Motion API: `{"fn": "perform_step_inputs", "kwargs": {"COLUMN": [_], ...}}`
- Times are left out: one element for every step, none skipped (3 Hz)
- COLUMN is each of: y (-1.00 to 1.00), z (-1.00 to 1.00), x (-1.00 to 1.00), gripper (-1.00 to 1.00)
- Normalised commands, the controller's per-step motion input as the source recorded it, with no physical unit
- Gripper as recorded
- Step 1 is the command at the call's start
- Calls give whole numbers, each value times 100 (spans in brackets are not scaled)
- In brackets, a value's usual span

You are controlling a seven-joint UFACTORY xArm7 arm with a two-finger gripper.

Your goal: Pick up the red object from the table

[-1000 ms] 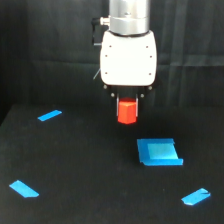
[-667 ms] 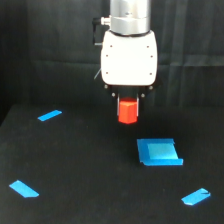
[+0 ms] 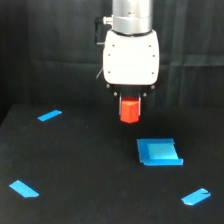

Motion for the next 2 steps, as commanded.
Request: {"fn": "perform_step_inputs", "kwargs": {"y": [0, -4], "z": [-3, 8], "x": [4, 5], "gripper": [-92, -96]}}
